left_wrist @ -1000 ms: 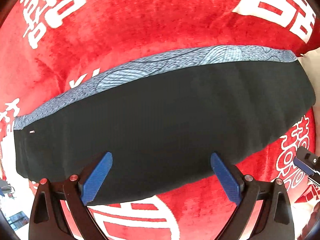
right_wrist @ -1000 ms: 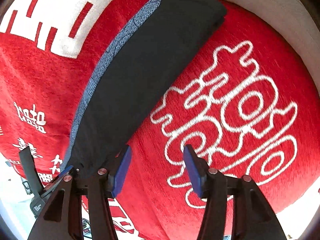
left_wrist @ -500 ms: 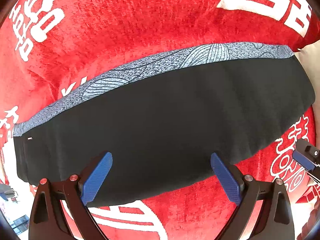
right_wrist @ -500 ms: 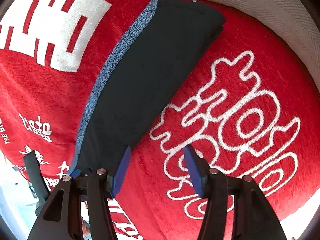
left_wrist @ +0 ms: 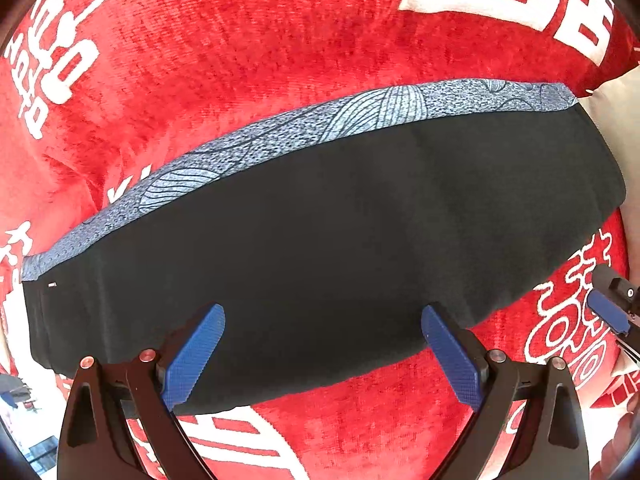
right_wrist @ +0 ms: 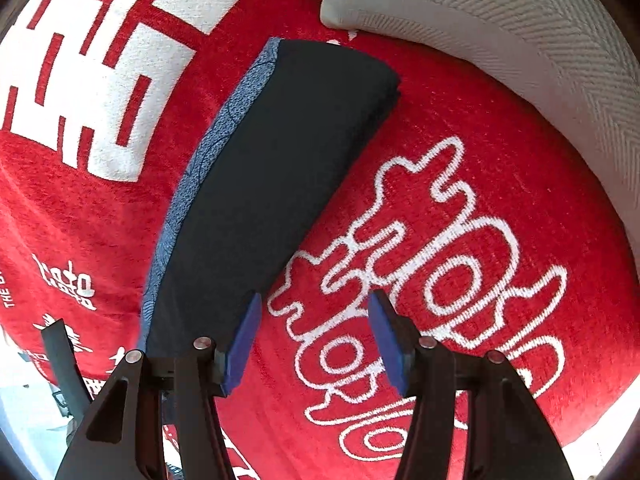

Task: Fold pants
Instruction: 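Press the folded black trousers flat with the left tool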

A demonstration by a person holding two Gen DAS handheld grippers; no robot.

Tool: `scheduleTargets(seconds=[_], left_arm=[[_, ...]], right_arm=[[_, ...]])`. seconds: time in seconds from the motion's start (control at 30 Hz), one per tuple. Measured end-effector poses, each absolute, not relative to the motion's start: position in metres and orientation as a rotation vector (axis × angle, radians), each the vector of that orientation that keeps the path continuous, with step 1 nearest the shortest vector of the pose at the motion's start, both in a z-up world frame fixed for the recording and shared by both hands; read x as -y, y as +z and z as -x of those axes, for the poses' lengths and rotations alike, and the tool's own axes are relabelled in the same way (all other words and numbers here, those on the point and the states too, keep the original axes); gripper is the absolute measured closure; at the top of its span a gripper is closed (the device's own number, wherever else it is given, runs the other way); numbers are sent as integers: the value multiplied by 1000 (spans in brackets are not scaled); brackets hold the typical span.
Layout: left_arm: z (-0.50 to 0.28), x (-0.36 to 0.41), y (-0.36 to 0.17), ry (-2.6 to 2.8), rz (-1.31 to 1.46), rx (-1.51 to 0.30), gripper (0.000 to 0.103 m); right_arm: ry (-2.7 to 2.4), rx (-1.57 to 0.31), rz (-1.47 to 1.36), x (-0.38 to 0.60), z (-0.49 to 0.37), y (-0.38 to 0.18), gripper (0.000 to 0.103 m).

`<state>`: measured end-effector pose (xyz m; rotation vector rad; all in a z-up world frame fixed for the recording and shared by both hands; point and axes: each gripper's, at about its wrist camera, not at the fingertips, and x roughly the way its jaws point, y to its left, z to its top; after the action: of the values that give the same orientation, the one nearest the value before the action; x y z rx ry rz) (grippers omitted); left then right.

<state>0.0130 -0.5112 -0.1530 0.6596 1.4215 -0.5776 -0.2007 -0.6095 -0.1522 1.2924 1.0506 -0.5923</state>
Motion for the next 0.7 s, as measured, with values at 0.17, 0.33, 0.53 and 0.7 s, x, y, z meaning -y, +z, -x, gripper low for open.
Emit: scheduleTargets(seconds=[0.17,0.33,0.53,0.7], left_arm=[[-6,518,-155,-581,-679,-1423,3],[0,522,-154,-584,-695,-1423,3],[6,528,-151,-593,-710,-1417,3],[7,529,-151,-593,-709,-1416,3]], right_arm=[[-660,-1172,-1112,609,190,-142,43],[-698,-1263,-1023,607,184,-141,43],[-702,-1290,-968,604,179,-137,40],[-705,-1293,-964,606,181,-136,40]])
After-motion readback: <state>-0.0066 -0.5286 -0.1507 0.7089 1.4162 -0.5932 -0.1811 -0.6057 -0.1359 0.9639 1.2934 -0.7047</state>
